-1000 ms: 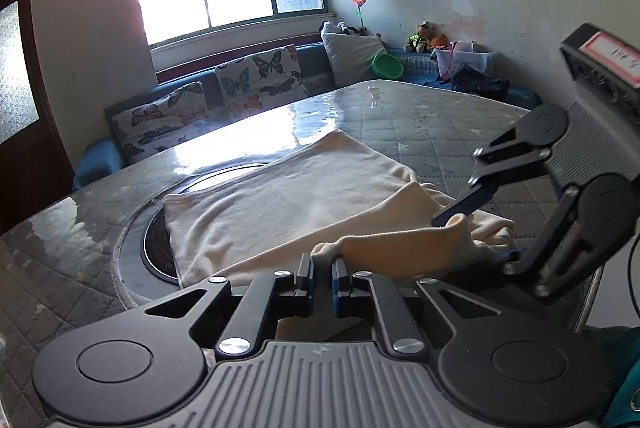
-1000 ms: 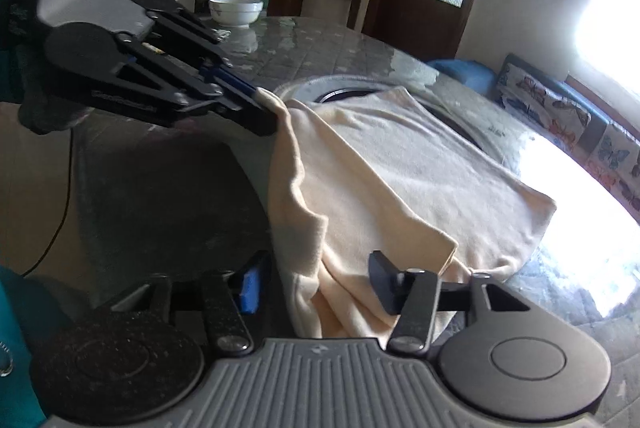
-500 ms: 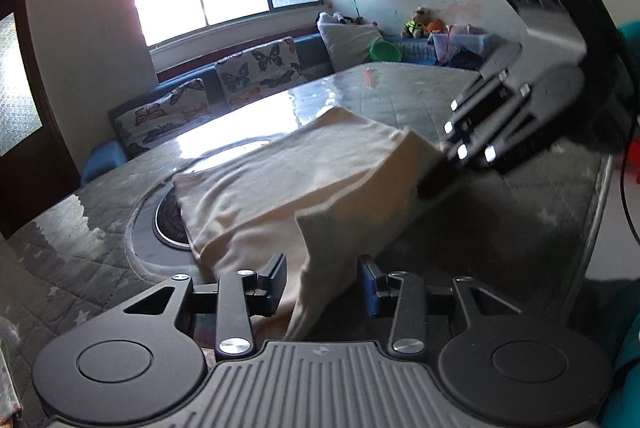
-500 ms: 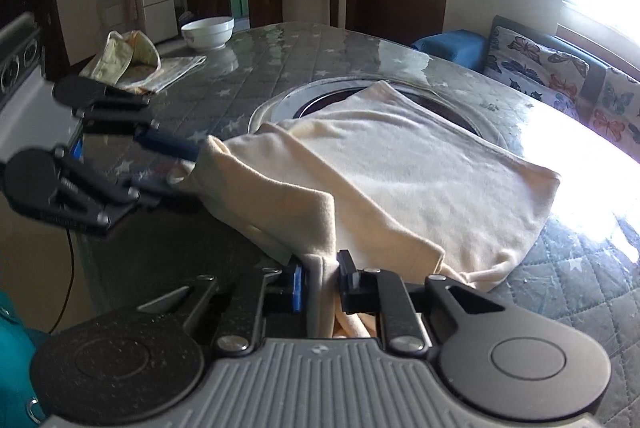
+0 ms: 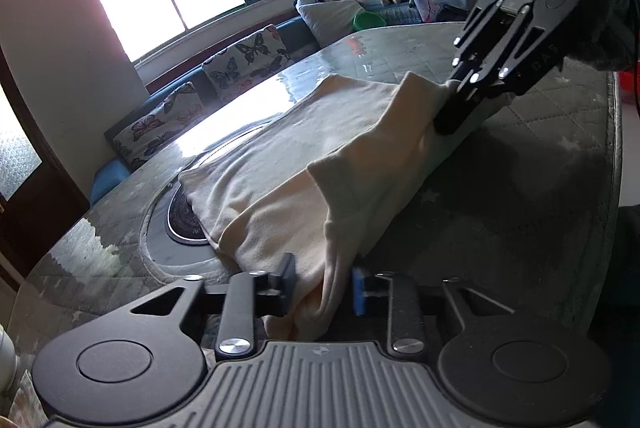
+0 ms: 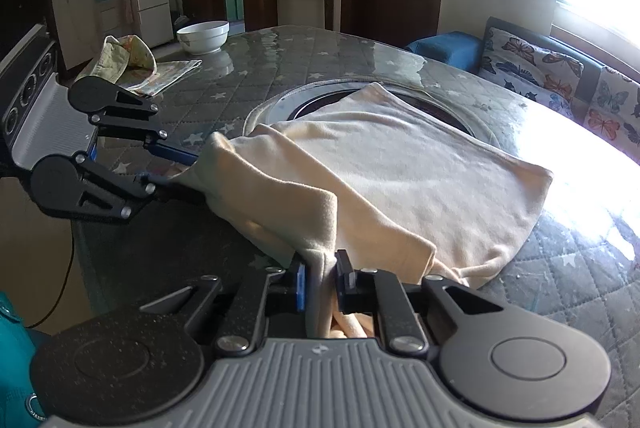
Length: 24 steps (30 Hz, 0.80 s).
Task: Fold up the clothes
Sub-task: 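Lift the hem with the left gripper while the right gripper grasps the hem beside it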
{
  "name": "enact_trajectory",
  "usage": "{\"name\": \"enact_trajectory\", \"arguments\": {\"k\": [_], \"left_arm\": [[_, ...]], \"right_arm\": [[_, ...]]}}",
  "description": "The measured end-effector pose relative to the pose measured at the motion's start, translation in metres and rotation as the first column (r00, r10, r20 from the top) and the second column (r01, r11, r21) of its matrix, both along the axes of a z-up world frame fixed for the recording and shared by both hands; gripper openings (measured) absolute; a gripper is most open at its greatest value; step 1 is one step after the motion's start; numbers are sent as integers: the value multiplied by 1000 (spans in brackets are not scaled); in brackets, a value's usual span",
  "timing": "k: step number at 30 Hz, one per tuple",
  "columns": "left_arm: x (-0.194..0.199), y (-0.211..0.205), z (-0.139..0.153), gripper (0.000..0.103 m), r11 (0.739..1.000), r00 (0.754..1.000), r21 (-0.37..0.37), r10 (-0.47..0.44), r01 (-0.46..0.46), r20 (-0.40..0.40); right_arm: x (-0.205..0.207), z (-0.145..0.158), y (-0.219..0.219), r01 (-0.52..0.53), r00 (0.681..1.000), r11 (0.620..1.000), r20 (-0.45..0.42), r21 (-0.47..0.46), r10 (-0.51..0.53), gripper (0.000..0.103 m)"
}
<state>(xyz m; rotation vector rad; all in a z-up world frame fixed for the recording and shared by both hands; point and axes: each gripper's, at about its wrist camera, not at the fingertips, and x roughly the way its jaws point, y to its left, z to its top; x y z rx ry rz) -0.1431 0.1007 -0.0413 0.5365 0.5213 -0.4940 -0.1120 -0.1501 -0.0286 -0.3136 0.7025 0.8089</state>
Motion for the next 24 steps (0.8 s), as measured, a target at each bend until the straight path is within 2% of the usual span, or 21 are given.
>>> {"name": "enact_trajectory", "arguments": {"k": [2, 5, 14, 20, 24], "left_arm": [[0, 1, 2, 11, 1000, 1000, -14, -3, 3, -8], [-2, 2, 5, 7, 1000, 1000, -25, -8, 8, -9], [-33, 3, 30, 6, 995, 999, -91, -35, 33, -13], [-70, 3, 51, 6, 986, 997, -155, -62, 55, -38], [-96, 3, 67, 6, 974, 993, -216, -92, 73, -79]], "right_arm": [[-3, 1, -1, -3, 1000, 1000, 3, 6, 3, 10], [-8, 5, -4, -11, 1000, 1000, 10, 12, 10, 9], [-33, 25, -19, -44, 999, 999, 18, 28, 44, 9], [-72, 47, -33, -85, 996, 996, 12, 26, 85, 8], [-96, 58, -43, -108, 994, 994, -27, 33, 109, 8]]}}
